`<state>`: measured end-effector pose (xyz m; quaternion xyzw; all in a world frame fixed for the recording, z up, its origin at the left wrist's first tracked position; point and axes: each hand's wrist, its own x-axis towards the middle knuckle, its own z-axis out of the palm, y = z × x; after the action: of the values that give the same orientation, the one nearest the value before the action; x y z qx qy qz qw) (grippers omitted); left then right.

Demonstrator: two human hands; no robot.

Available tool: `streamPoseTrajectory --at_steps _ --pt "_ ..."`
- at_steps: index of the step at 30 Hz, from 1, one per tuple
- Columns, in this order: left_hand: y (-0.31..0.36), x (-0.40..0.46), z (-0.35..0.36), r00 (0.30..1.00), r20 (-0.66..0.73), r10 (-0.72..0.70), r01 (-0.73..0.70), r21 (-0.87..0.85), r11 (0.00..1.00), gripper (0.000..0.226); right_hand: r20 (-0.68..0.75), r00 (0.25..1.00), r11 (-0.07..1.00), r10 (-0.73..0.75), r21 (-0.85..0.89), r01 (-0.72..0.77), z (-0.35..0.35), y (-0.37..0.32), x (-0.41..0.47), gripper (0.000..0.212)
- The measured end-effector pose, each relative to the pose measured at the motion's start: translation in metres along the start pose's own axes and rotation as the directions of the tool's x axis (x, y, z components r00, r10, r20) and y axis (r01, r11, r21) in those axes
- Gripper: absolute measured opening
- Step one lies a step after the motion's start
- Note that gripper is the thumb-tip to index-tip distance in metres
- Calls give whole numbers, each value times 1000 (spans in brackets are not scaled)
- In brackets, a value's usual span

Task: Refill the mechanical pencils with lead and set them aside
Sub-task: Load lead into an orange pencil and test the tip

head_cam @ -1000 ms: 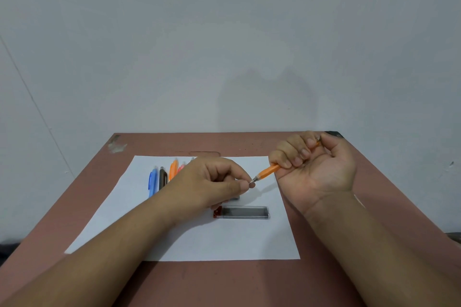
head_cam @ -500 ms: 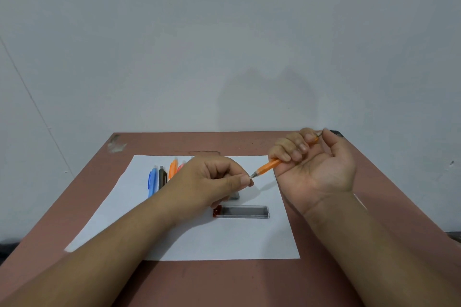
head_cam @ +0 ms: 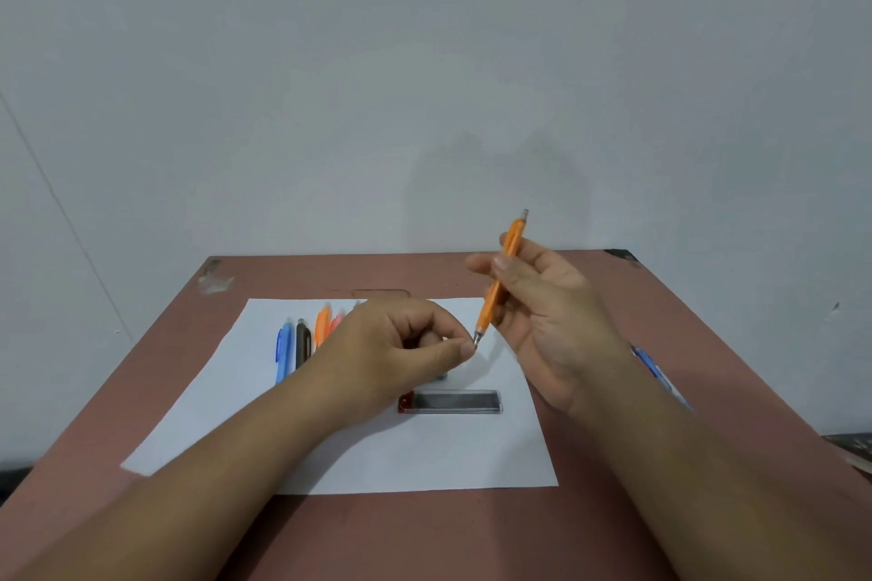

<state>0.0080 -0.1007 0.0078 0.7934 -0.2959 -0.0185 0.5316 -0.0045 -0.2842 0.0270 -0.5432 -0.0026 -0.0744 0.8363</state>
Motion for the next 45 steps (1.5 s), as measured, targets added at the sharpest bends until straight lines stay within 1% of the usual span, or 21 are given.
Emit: streamPoseTrajectory --at_steps 2,4,8,10,13,15,16,17,18,20,22,24,26,27,30,33,36,38,40,43,45 --pt "-1 -1 1 1000 1 -10 10 20 1000 7 2 999 999 35 -7 -35 -1 0 0 27" --pt "-3 -1 1 1000 11 -18 17 45 999 7 -27 998 997 64 -32 -65 -2 2 0 29" --pt "0 -2 2 999 33 39 -45 198 979 5 -71 995 989 76 -124 -84 -5 -3 -4 25" --pt "3 -3 4 997 11 74 -75 273 959 3 -74 996 975 59 -209 -73 -7 -12 -7 20" --pt "14 -4 12 988 -37 149 -126 351 928 11 -70 997 925 15 -378 -41 -14 -32 -16 25" --pt "26 -4 22 987 -19 159 -142 357 923 21 -102 994 877 -41 -481 -13 -24 -48 -27 29" --pt "32 -4 28 988 16 151 -146 363 920 26 -132 988 851 -74 -525 -7 -31 -56 -33 33" --pt "36 -5 35 987 60 149 -160 389 907 31 -164 980 806 -115 -591 -4 -42 -64 -38 35" --pt "40 -5 42 982 107 157 -189 434 881 36 -191 968 738 -163 -675 -9 -54 -71 -44 35" --pt "43 -4 55 963 206 171 -255 509 822 48 -204 953 558 -225 -829 -46 -78 -83 -53 35" --pt "44 -3 69 950 270 155 -281 529 800 60 -217 956 380 -197 -916 -130 -100 -89 -62 34" --pt "47 -1 83 942 304 143 -299 563 771 62 -254 957 233 -142 -948 -217 -117 -89 -69 28" --pt "52 1 98 937 321 140 -311 578 754 64 -271 957 118 -99 -959 -259 -129 -84 -74 19" --pt "54 2 105 931 334 145 -324 579 748 65 -279 957 94 -82 -958 -271 -131 -82 -76 19" --pt "57 7 123 917 357 178 -373 608 701 64 -276 959 95 -58 -958 -270 -131 -76 -80 27" --pt "56 10 133 935 326 138 -329 656 679 64 -280 959 125 -36 -954 -273 -128 -68 -81 26" --pt "55 13 136 940 318 125 -324 711 624 64 -276 960 165 -41 -950 -266 -125 -59 -81 23" --pt "53 14 133 942 314 121 -321 727 607 63 -271 961 196 -60 -947 -255 -124 -54 -82 21" --pt "52 13 128 944 309 111 -309 719 622 63 -249 966 189 -73 -954 -232 -123 -49 -81 20" --pt "53 7 117 949 302 92 -280 667 690 65 -209 974 158 -90 -968 -193 -121 -45 -81 19" --pt "54 2 104 956 284 74 -249 653 715 65 -185 975 112 -120 -979 -172 -117 -46 -82 19"
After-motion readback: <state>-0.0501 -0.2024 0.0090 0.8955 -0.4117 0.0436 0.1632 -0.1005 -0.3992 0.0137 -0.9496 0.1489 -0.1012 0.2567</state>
